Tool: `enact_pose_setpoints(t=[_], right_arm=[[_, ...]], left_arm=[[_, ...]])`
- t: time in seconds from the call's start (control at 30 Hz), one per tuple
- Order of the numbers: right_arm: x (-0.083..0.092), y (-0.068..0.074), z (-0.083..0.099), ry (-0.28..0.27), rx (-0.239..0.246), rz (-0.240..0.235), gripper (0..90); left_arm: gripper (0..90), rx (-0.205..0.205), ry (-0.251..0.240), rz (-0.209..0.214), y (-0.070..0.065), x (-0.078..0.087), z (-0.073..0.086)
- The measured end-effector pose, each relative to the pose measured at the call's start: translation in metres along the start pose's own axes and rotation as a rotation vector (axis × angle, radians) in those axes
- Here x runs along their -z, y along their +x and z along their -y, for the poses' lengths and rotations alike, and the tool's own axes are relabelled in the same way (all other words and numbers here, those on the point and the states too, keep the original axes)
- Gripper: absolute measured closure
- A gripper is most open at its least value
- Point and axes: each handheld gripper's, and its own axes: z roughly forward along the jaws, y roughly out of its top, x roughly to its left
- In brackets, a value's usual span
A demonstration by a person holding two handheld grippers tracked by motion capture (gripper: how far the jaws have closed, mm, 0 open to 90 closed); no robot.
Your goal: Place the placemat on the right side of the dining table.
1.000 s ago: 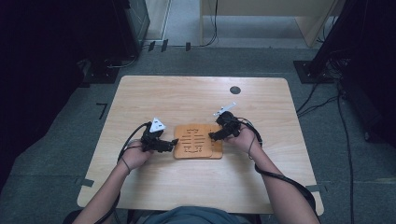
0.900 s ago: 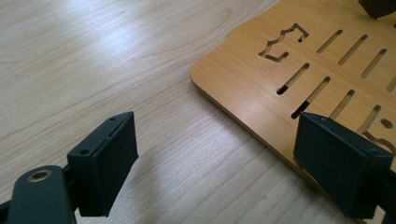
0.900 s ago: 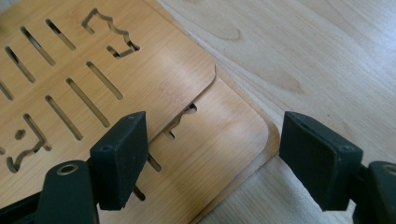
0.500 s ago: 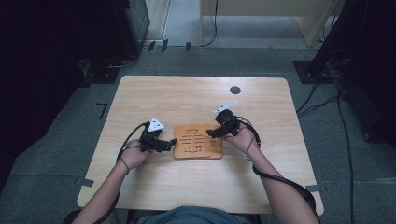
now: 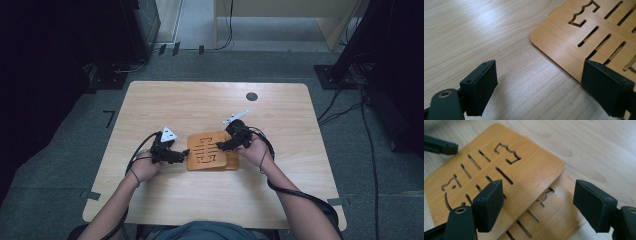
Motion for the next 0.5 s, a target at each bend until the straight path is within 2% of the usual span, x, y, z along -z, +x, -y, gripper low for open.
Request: enact_pose_setpoints(t=[0.1, 0.23, 0.33, 0.5], right_arm=[[-0.0022, 0.0023, -0.0013, 0.011, -0.002, -0.026, 26.6], [-0.0076, 0.0037, -0.0023, 0.036, -0.053, -0.080, 25.8], [-0.0093, 0.0070, -0.0031, 0.045, -0.041, -0.074, 24.7], [-0.0091, 0.0075, -0.0036, 0.050, -0.049, -0.072, 24.9]], left_arm=[[12.6, 0.001, -0.002, 0.001, -0.0003, -0.0003, 0.0004], [12.6, 0.009, -0.002, 0.004, -0.0008, -0.0007, 0.0003], [12.6, 0.024, -0.002, 0.009, -0.0011, -0.0012, 0.0004], [12.6, 0.047, -0.004, 0.022, -0.0001, -0.0020, 0.0012]])
